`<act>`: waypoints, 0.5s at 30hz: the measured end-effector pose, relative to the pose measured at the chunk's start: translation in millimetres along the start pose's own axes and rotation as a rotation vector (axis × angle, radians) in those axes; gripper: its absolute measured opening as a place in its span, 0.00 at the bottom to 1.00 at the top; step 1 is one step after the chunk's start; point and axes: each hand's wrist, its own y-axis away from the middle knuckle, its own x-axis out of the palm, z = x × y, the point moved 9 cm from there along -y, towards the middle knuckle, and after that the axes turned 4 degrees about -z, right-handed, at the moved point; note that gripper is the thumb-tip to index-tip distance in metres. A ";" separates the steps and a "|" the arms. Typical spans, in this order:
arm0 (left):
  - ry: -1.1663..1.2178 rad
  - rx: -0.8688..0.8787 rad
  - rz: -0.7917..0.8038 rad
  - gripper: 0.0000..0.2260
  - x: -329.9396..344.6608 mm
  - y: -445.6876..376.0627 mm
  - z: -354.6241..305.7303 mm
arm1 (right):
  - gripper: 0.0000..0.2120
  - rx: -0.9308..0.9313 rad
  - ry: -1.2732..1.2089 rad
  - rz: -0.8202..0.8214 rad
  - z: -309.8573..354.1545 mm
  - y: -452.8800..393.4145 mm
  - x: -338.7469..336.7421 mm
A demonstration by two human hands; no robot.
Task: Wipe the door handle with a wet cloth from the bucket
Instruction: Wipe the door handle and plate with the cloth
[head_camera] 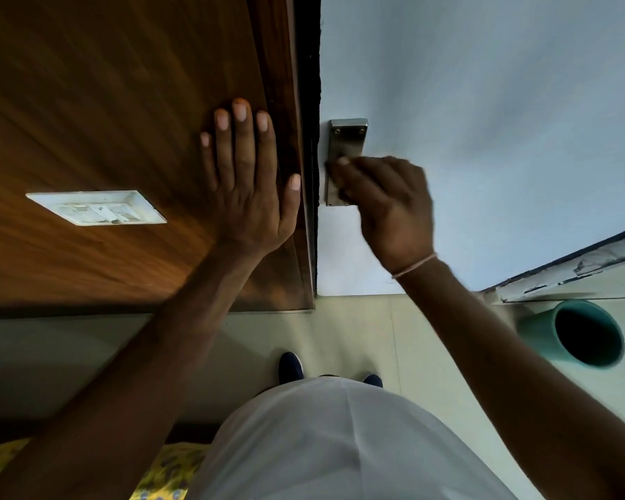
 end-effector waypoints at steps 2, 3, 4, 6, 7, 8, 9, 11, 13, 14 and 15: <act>-0.008 0.007 -0.001 0.34 0.1 0.5 -0.4 | 0.13 -0.088 0.020 0.035 12.5 4.1 21.4; -0.003 0.010 -0.002 0.34 -0.3 1.5 0.3 | 0.12 -0.112 0.024 0.039 11.6 7.2 28.3; 0.001 0.015 -0.003 0.34 -0.5 2.2 1.0 | 0.12 -0.130 0.018 0.032 8.1 9.4 31.5; 0.003 0.026 -0.003 0.35 -0.5 2.8 2.4 | 0.12 -0.175 -0.008 0.018 0.2 11.2 31.3; 0.004 0.027 0.001 0.36 -0.4 2.9 3.3 | 0.12 -0.196 -0.021 0.015 -3.4 12.0 28.8; 0.004 0.028 0.004 0.36 0.1 2.6 3.7 | 0.12 -0.207 -0.032 0.010 -9.3 13.5 26.5; 0.004 0.029 0.007 0.37 0.6 2.5 3.4 | 0.12 -0.200 -0.041 0.000 -17.8 15.9 22.6; 0.000 0.033 0.012 0.37 1.3 2.7 1.5 | 0.10 -0.149 -0.047 -0.026 -39.6 22.0 11.6; -0.020 0.031 0.009 0.35 2.6 2.3 0.8 | 0.08 -0.115 -0.058 -0.038 -54.0 25.0 1.8; -0.028 0.031 0.011 0.35 3.0 2.7 0.4 | 0.07 -0.102 -0.068 -0.043 -56.4 25.1 -0.6; -0.037 0.035 0.013 0.35 3.2 3.1 0.1 | 0.06 -0.096 -0.083 -0.048 -54.1 22.9 -0.7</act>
